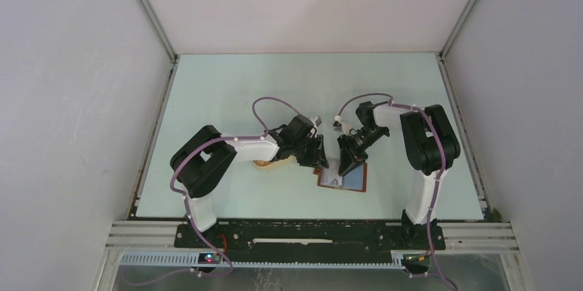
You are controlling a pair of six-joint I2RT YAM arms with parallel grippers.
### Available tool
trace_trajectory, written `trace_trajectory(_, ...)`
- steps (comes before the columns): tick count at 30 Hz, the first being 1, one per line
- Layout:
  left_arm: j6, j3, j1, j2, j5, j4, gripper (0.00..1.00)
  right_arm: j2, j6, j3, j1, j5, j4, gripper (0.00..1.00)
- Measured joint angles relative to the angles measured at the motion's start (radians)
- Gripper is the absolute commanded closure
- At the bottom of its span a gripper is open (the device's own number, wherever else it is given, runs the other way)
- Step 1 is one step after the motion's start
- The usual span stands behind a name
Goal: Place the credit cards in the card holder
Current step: Insert the credit card into the card holder.
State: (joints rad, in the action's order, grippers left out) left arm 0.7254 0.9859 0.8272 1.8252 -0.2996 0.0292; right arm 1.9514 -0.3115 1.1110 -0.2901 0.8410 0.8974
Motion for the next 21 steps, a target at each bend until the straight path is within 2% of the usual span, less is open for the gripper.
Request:
trace_trajectory(10, 0.000, 0.000, 0.000, 0.000, 0.000, 0.000, 0.55, 0.042, 0.015, 0.044, -0.025, 0.017, 0.016, 0.64)
trace_trajectory(16, 0.000, -0.001, 0.000, -0.006, 0.000, 0.000, 0.53, 0.042, -0.006, 0.050, 0.016, 0.024, 0.025, 0.60)
trace_trajectory(21, 0.000, -0.005, 0.004, -0.049, 0.008, -0.011, 0.52, 0.009, -0.084, 0.057, 0.074, 0.046, 0.040, 0.57)
